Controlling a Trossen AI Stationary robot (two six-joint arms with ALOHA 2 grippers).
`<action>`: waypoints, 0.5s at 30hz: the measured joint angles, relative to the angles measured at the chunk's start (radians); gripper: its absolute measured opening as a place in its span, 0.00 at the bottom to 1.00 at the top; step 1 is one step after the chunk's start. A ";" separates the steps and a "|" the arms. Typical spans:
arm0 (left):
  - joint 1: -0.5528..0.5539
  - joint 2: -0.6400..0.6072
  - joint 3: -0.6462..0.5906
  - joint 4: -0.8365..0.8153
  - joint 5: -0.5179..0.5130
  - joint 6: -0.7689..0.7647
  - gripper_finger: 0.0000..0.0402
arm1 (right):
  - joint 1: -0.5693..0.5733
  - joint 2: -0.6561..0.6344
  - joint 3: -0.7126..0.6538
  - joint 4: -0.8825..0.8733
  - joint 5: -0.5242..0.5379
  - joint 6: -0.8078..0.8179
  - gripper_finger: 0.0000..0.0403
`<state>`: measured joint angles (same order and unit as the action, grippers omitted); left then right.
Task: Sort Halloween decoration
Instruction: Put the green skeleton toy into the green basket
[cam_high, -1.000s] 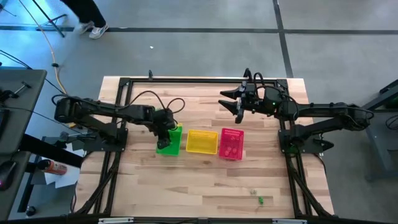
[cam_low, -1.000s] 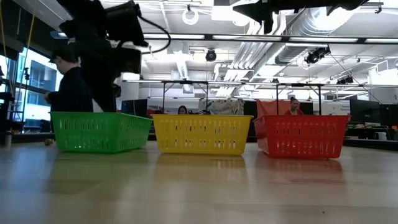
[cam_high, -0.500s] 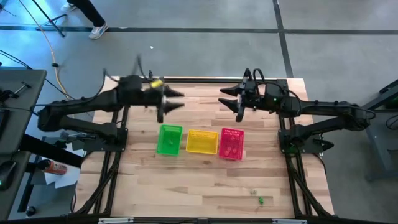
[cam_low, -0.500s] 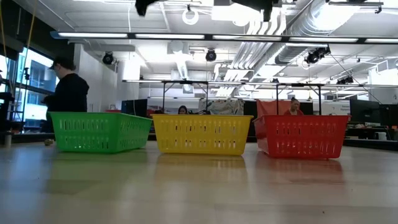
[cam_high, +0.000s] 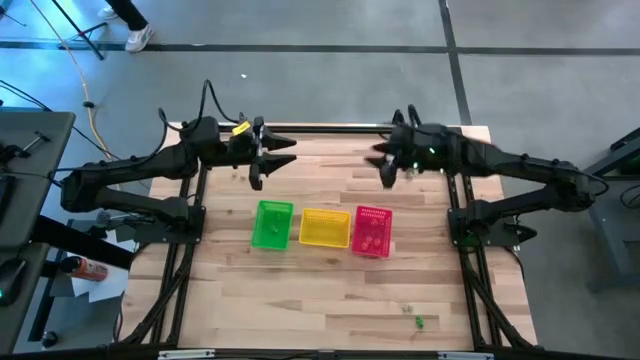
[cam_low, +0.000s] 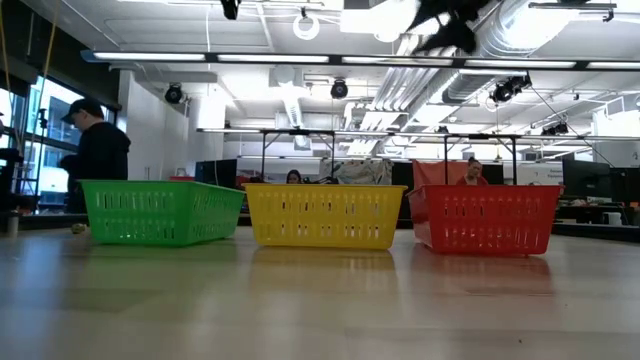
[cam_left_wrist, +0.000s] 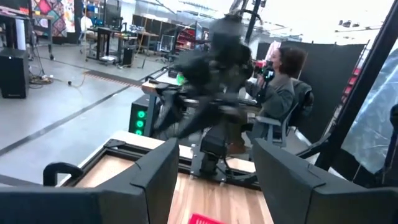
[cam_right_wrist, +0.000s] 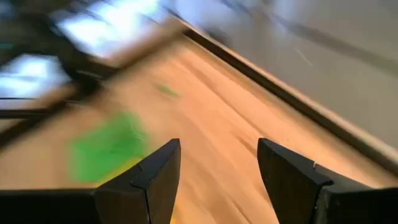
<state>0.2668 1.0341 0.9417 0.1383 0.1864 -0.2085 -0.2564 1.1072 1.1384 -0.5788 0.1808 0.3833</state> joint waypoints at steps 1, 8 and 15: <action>0.000 0.000 0.000 0.000 0.000 0.000 0.49 | -0.040 0.010 0.027 -0.098 0.006 0.038 0.52; -0.001 0.000 0.000 -0.001 0.003 -0.004 0.49 | -0.358 0.118 0.115 -0.493 -0.105 0.161 0.52; -0.001 0.000 0.000 -0.011 0.016 -0.025 0.49 | -0.556 0.272 0.049 -0.510 -0.134 0.105 0.52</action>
<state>0.2661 1.0340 0.9417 0.1278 0.2020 -0.2333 -0.8122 1.3792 1.1871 -1.0892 0.0468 0.4887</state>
